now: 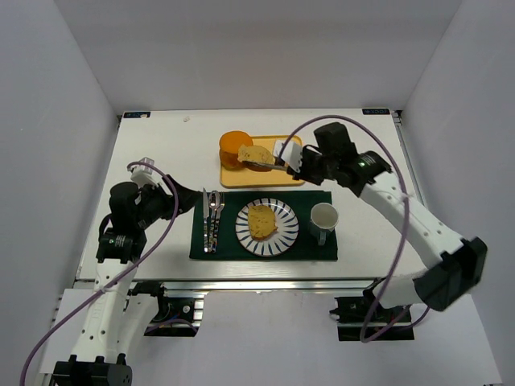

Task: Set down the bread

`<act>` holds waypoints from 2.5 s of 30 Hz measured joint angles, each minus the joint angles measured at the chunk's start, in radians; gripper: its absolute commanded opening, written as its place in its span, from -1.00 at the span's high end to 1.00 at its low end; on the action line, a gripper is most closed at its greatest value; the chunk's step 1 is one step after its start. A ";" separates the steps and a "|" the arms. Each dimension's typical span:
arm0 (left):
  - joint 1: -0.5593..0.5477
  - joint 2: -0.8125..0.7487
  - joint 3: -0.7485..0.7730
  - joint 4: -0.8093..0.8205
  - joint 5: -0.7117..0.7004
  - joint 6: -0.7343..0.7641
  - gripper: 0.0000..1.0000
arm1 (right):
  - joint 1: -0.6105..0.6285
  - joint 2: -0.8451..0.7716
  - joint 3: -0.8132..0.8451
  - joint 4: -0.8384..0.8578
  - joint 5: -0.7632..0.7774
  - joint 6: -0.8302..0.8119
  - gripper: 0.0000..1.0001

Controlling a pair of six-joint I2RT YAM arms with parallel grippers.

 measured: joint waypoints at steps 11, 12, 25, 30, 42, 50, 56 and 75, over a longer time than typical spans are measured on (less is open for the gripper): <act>0.000 0.021 0.000 0.012 0.003 0.000 -0.49 | 0.025 -0.244 -0.277 -0.180 -0.109 -0.066 0.76; 0.000 0.021 0.000 0.015 0.004 0.000 -0.49 | 0.028 -0.245 -0.291 -0.187 -0.109 -0.067 0.74; 0.000 0.003 -0.002 0.016 0.003 0.000 -0.50 | 0.103 -0.245 -0.328 -0.190 -0.118 -0.045 0.05; 0.000 -0.008 -0.003 0.009 0.003 0.000 -0.50 | 0.103 -0.246 -0.323 -0.189 -0.125 -0.037 0.05; 0.000 0.014 -0.003 0.005 0.004 0.001 -0.50 | 0.103 -0.090 -0.071 -0.019 -0.116 0.048 0.09; 0.000 0.001 -0.003 0.002 0.003 0.001 -0.50 | 0.097 0.256 0.124 0.156 0.007 0.062 0.06; 0.000 -0.024 -0.003 -0.006 -0.002 0.001 -0.50 | 0.088 0.407 0.225 0.224 0.083 0.028 0.06; 0.000 -0.006 -0.003 -0.003 -0.005 0.002 -0.50 | 0.049 0.510 0.317 0.162 0.161 -0.005 0.94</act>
